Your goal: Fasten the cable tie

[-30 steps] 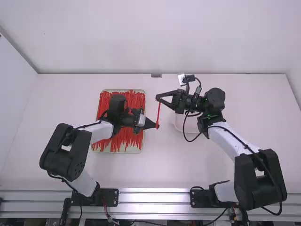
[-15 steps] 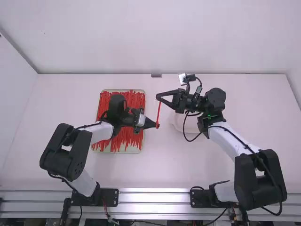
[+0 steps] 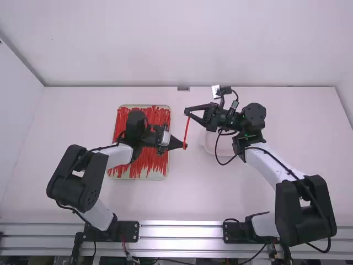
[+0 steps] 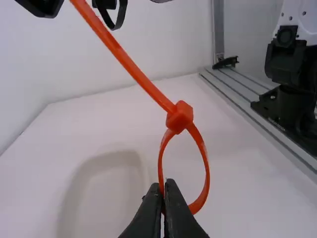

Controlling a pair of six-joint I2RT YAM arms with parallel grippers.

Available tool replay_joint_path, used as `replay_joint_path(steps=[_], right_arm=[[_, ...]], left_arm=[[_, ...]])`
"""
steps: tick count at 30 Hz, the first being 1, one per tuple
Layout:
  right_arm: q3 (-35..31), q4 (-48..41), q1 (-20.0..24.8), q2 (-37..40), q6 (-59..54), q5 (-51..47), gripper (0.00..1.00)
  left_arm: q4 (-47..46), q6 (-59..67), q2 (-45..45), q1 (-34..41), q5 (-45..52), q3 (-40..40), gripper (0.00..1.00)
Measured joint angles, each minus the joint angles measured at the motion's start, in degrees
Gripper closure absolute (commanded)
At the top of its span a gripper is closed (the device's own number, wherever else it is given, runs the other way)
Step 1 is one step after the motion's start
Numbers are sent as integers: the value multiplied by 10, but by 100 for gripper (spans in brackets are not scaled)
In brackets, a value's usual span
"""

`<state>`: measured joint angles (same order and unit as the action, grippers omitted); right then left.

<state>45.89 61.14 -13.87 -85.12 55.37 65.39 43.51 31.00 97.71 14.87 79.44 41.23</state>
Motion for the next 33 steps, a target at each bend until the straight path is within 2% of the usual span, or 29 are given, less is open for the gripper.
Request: replay_joint_path(steps=[15,23,25,28,31,32,33], right_arm=[[0,2,1,0,-1,-4,100],[0,2,16,0,-3,-3,100],[0,2,16,0,-7,-4,81],[0,6,17,1,-12,-13,60],[0,6,20,1,-14,-15,48],[0,6,24,1,-16,-15,34],[0,6,27,1,-15,-14,27]], left_arm=[[11,-16,0,0,0,0,98],[25,-38,0,0,0,0,98],[26,-43,0,0,0,0,98],[25,-43,0,1,2,-2,98],[24,-43,1,2,5,-3,98],[24,-43,1,2,5,-3,97],[24,-43,1,2,5,-3,98]])
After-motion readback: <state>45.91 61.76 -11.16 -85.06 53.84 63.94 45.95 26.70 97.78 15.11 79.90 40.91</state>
